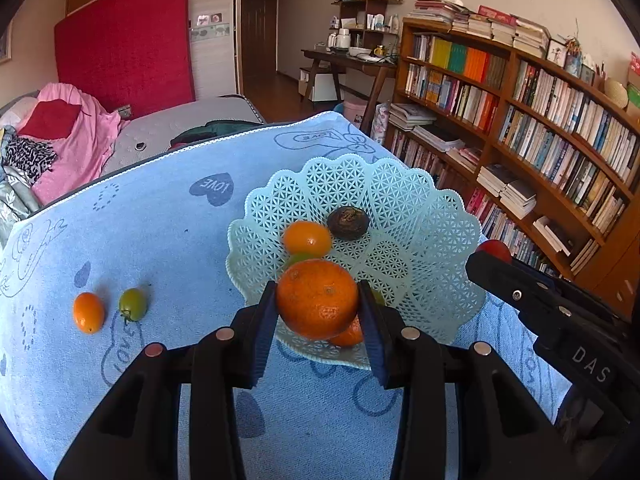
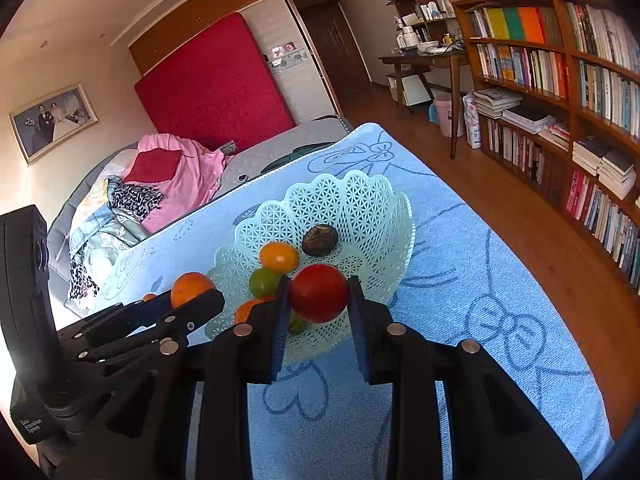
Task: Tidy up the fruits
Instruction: 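Lower the orange into the basket and open the left gripper while the right lowers the tomato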
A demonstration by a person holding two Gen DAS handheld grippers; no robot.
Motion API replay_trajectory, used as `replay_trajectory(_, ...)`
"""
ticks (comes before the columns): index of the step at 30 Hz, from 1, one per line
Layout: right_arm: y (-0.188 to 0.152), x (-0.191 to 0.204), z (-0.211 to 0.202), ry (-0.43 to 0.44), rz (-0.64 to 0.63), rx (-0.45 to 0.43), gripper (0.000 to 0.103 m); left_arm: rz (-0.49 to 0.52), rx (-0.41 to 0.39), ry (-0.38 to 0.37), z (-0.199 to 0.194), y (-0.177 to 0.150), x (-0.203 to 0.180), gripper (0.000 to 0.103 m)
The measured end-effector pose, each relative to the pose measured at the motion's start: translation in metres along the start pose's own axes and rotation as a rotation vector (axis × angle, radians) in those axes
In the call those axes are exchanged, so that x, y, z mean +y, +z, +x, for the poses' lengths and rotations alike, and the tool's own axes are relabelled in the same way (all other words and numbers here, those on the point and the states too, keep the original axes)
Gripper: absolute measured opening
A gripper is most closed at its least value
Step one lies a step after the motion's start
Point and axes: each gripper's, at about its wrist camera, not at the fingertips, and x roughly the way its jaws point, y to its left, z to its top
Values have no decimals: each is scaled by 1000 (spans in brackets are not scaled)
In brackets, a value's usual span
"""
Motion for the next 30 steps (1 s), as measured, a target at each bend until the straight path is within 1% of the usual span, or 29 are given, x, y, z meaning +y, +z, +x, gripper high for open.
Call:
replay_trajectory(5,6,-15,7,-4,23,1,29,19,17,-8,16,5,-12,40)
replay_trajectory(12,15,-26,15,-1,37,-6,29,53,30,-13,37,15,-27,40)
replay_trajectory(18,22,-29,21,-6,34,-8,29,57,40,-19,50,20,-30,40)
replay_trajectory(26,25,-25,27,-8,27,-6,29,48,46,-26,56,21,-27,40)
replay_trajectory(27,25,-25,28,-9,26,-5,29,43,49,-25,56,21,-27,41)
replay_trajectory(28,26,-25,29,-9,26,-4,29,35,49,-26,57,21,-25,44)
replay_trajectory(29,26,-24,30,-10,28,-3,29,28,41,-19,56,21,-24,54)
replay_trajectory(30,27,-25,30,-12,31,-3,29,26,29,-6,55,21,-22,57)
